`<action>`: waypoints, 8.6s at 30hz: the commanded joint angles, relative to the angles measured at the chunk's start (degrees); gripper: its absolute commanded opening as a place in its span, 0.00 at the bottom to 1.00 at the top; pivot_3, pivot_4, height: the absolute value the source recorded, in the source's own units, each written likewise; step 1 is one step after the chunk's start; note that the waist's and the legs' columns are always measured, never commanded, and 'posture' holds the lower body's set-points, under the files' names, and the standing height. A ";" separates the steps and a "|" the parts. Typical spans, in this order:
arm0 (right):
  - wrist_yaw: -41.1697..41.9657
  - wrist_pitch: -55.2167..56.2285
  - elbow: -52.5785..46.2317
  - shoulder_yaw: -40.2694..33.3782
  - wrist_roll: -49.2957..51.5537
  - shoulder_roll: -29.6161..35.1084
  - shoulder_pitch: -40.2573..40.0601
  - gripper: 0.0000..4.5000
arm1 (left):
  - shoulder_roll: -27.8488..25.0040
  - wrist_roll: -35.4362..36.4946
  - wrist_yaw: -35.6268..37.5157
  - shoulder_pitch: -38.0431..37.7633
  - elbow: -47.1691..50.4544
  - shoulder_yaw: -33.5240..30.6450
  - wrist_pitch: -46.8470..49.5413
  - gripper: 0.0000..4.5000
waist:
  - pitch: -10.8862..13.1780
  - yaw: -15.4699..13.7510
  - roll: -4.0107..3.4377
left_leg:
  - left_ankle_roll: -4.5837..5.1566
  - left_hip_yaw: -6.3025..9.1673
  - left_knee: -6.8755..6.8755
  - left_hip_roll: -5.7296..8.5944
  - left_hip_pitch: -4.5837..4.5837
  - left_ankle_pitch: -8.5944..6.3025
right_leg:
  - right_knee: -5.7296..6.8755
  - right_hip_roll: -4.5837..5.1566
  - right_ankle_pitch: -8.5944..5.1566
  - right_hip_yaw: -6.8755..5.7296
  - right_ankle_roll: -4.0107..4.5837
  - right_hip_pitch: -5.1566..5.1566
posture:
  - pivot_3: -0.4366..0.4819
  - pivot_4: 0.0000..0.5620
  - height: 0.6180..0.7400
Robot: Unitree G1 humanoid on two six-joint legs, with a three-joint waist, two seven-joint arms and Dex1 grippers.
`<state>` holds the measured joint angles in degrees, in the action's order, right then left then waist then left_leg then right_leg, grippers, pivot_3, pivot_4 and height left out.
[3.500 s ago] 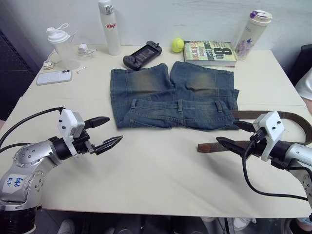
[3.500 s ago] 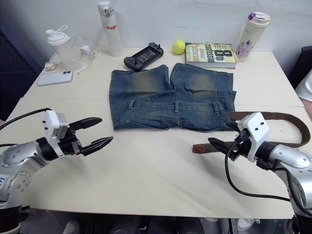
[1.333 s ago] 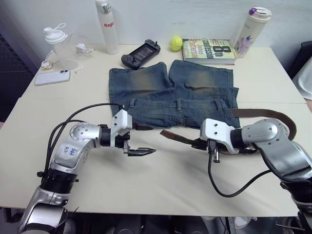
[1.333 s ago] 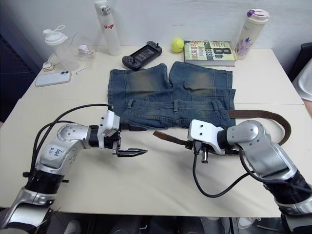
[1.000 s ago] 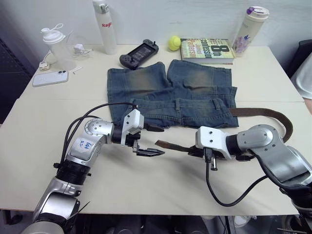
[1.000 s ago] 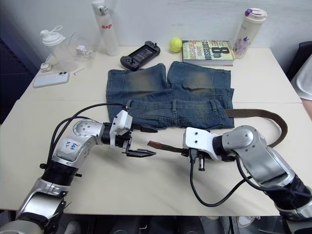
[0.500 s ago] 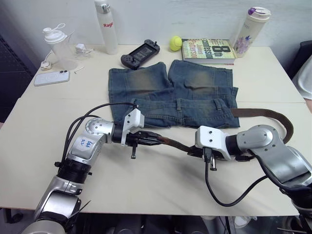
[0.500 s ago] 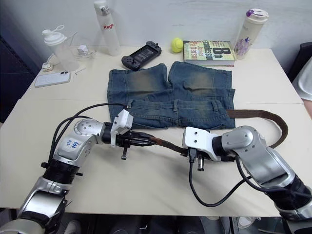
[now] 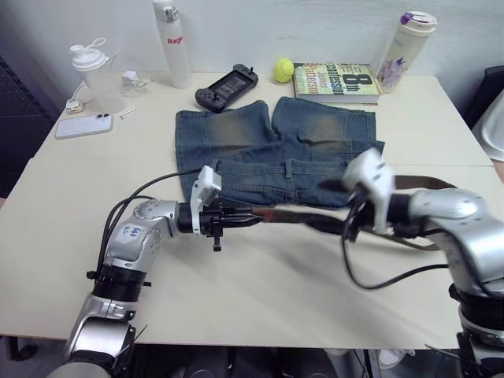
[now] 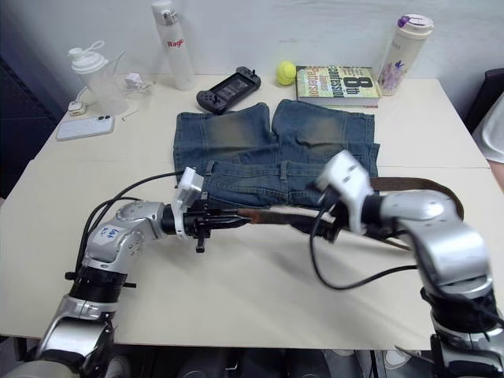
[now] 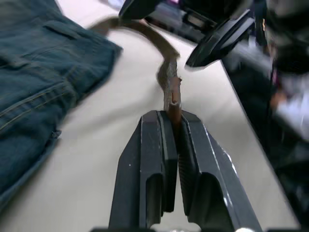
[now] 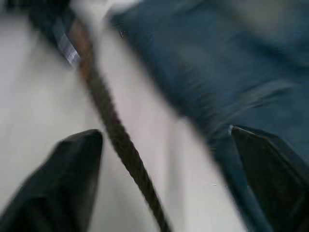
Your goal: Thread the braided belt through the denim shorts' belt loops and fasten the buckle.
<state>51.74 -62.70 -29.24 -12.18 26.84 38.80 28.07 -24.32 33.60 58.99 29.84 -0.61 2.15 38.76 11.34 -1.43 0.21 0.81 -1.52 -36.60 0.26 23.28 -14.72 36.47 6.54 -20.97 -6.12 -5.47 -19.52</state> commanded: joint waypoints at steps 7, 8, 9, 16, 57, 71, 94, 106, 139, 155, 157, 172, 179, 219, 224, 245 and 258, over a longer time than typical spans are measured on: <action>-11.86 -24.52 -7.08 -34.43 45.59 -15.06 -7.74 0.99 | 8.49 23.78 -22.63 -3.48 7.99 -16.75 25.94 0.00 | -0.02 0.06 0.02 | 0.02 0.14 0.01 0.01 -0.01 -0.01 | 0.02 0.05 0.00 0.13 0.00 0.06 | 0.48 0.27 1.00; -15.11 -22.98 -6.94 -33.95 50.39 -14.70 -9.38 0.99 | 8.82 24.90 -23.89 -3.42 8.11 -17.52 26.94 0.00 | -0.02 0.10 0.02 | 0.02 0.16 0.03 -0.02 0.00 -0.01 | 0.00 0.06 0.00 0.19 0.00 0.05 | 0.48 0.27 1.00; -22.49 -21.39 -8.01 -28.60 53.84 -20.65 -13.84 0.99 | 8.81 26.43 -24.40 -3.54 8.35 -18.03 28.35 0.00 | -0.02 0.16 0.01 | 0.01 0.12 0.04 -0.02 -0.01 -0.01 | 0.00 0.06 0.00 0.22 0.00 0.04 | 0.48 0.27 1.00; -55.58 -5.46 -2.46 -9.60 59.41 -42.81 -22.87 0.99 | 7.41 31.20 -25.44 -3.84 8.96 -18.05 32.05 0.00 | -0.34 1.69 0.45 | -0.18 -0.23 0.47 0.07 -0.16 0.25 | 0.33 0.01 -0.05 0.76 0.06 -0.37 | 0.48 0.27 1.00; -61.87 30.57 -0.42 4.27 68.70 -38.12 -21.96 0.00 | -2.15 23.78 -18.60 -3.18 11.60 -8.43 23.79 0.48 | -0.40 1.69 0.56 | -0.14 -0.69 0.62 -0.04 -0.04 0.22 | 0.45 -0.21 -0.06 2.29 0.03 -0.97 | 0.48 0.27 1.00; -59.23 37.80 -3.73 -2.56 70.55 -34.59 -23.86 0.00 | -2.54 -37.66 -13.47 19.12 -35.65 21.80 -46.86 0.59 | -0.40 1.27 0.57 | 0.07 -0.99 0.65 -0.01 0.08 0.10 | 0.35 -0.16 -0.02 2.39 -0.04 -1.12 | 0.48 0.27 1.00; -64.86 39.69 -10.49 -3.12 68.33 -27.05 -26.88 0.00 | -21.95 -18.11 -1.31 -25.46 19.48 -2.27 -27.70 0.01 | -0.38 4.46 0.49 | 0.06 -0.69 0.74 -0.10 -0.07 0.03 | 0.37 -0.10 0.00 2.52 -0.06 -1.15 | 0.48 0.27 1.00; -67.95 36.91 -8.65 -4.22 73.87 -16.23 -28.19 0.00 | -21.50 -16.28 -5.76 -31.93 23.15 -6.67 -22.82 0.21 | -0.35 1.61 0.44 | 0.43 -0.61 0.56 0.00 -0.10 -0.31 | 0.08 -0.02 -0.01 2.56 -0.04 -0.98 | 0.48 0.27 1.00; -65.99 24.87 2.87 0.18 59.69 -9.36 -26.28 0.00 | -22.56 9.37 -1.09 -15.61 21.73 -11.45 -2.64 0.65 | -0.37 1.56 0.42 | 0.16 -0.70 0.42 0.00 -0.06 -0.14 | 0.34 -0.14 0.01 2.57 -0.08 -0.94 | 0.48 0.27 1.00; -77.60 21.85 11.63 1.87 74.36 -17.87 -24.21 0.00 | -15.58 -13.70 7.61 1.26 2.88 5.92 -29.97 0.65 | -0.39 1.47 0.46 | 0.13 -0.72 0.40 0.00 -0.06 -0.12 | 0.38 -0.20 0.01 2.55 -0.07 -0.96 | 0.48 0.27 1.00; -79.43 21.88 14.05 1.01 78.03 -18.15 -23.39 0.00 | -12.03 -20.34 7.38 4.60 -3.52 9.24 -41.67 0.65 | -0.44 1.42 0.54 | 0.14 -0.73 0.37 0.01 -0.06 -0.12 | 0.37 -0.21 0.01 2.53 -0.08 -0.95 | 0.48 0.27 1.00; -82.85 24.40 16.83 0.17 84.88 -20.60 -21.28 0.00 | 3.02 -38.38 -2.18 12.04 -29.43 17.54 -80.06 0.65 | -0.50 1.65 0.65 | 0.18 -0.78 0.27 -0.06 -0.03 -0.13 | 0.41 -0.22 0.03 2.50 -0.11 -0.96 | 0.48 0.27 1.00; -82.58 25.71 15.39 0.61 83.14 -22.39 -21.71 0.00 | 5.34 -43.87 -7.44 11.26 -34.02 19.39 -82.93 0.65 | -0.54 1.59 0.71 | 0.20 -0.78 0.25 -0.06 -0.04 -0.14 | 0.43 -0.21 0.03 2.50 -0.11 -0.94 | 0.48 0.27 1.00; -82.45 26.98 8.84 2.45 79.69 -23.33 -23.19 0.37 | 2.88 -47.57 -1.78 16.74 -24.55 25.17 -74.61 0.00 | -0.68 1.59 0.73 | 0.22 -0.77 0.30 -0.05 -0.06 -0.13 | 0.41 -0.20 0.04 2.49 -0.14 -0.94 | 0.48 0.27 1.00; -76.57 23.49 4.04 -1.52 76.67 -14.58 -27.48 0.82 | 5.01 -49.43 -4.81 17.33 -26.74 24.77 -73.62 0.00 | -0.68 0.95 0.74 | 0.28 -0.74 0.25 -0.02 0.00 -0.17 | 0.37 -0.16 0.04 2.45 -0.14 -0.92 | 0.48 0.27 1.00; -52.79 15.38 -10.85 13.69 22.68 5.25 -37.07 0.63 | 6.60 -47.79 -7.03 15.61 -23.10 23.40 -69.32 0.00 | -0.67 -0.08 0.76 | 0.44 -0.73 -0.26 0.03 0.05 -0.28 | 0.28 -0.18 0.08 2.38 -0.23 -0.79 | 0.48 0.27 1.00; -53.43 7.69 -9.44 13.22 21.94 -4.39 -35.95 0.00 | 0.88 -52.62 -10.09 17.70 -22.05 23.42 -81.39 0.00 | -0.82 0.58 0.99 | 0.38 -0.64 -0.35 -0.08 -0.07 -0.37 | 0.22 -0.23 0.07 2.37 -0.23 -0.61 | 0.48 0.27 1.00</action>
<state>-2.08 -52.13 -40.17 -0.49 48.93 34.84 -7.15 -22.46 -18.32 50.03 46.40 -24.89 25.92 -39.59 10.52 -0.84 1.20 1.19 -2.16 -36.95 0.17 23.20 -15.10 36.64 6.29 -20.90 -3.74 -5.70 -20.13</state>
